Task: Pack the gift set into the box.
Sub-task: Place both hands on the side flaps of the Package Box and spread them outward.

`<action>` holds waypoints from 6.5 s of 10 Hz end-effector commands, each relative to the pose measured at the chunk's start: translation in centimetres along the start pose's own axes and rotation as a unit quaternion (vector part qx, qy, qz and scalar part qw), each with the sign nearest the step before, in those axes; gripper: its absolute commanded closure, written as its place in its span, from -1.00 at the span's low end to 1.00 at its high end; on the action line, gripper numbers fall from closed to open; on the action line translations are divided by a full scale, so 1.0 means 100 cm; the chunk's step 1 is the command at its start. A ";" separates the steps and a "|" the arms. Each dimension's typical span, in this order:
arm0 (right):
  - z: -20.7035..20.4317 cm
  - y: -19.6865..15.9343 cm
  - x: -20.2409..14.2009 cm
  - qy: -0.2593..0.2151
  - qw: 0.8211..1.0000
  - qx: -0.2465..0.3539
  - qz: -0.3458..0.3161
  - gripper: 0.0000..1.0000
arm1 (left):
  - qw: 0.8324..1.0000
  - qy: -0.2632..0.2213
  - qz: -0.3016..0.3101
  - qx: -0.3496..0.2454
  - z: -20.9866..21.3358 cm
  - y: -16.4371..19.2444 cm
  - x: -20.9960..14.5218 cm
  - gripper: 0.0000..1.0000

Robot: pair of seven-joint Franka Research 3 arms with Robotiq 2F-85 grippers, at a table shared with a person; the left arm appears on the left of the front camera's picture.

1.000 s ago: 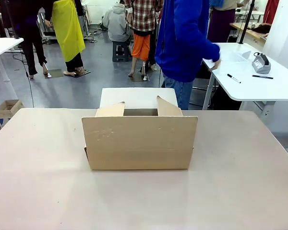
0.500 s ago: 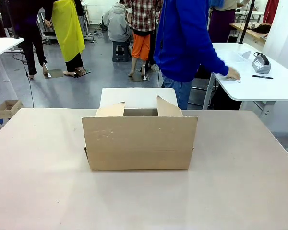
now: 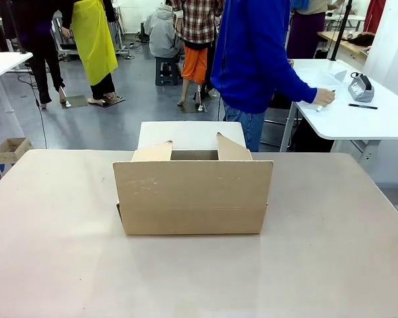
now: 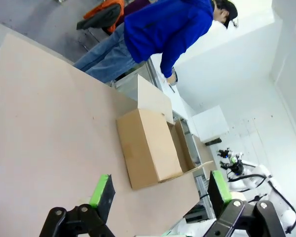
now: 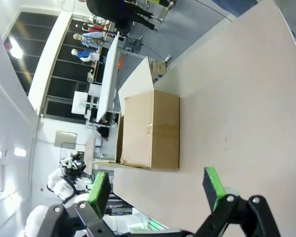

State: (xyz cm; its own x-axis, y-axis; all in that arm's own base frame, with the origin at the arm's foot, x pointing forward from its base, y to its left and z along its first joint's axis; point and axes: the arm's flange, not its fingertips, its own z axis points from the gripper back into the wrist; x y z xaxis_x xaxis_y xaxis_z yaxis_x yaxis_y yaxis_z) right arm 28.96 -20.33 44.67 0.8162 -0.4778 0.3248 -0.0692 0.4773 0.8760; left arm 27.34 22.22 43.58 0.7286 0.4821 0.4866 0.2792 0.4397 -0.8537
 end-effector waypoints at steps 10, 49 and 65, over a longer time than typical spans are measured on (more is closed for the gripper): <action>-0.267 0.202 -0.109 0.128 0.860 0.017 0.493 -1.00 | 0.918 0.297 -0.174 0.196 -0.346 -0.171 -0.046 -1.00; -0.290 0.220 -0.089 0.171 0.868 -0.011 0.466 -1.00 | 0.673 0.216 -0.198 0.679 -0.514 -0.203 -0.149 -1.00; -0.290 0.220 -0.089 0.171 0.868 -0.011 0.466 -1.00 | 0.817 0.365 -0.081 0.439 -0.355 -0.113 -0.014 -1.00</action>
State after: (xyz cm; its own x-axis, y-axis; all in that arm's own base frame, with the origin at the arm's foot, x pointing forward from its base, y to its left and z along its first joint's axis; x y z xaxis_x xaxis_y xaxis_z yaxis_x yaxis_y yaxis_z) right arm 37.13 15.75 50.77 0.5347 0.3678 0.7608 -0.7829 0.5545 0.2821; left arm 46.56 -11.88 46.29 0.9952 -0.0349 0.0909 0.0433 0.9948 -0.0920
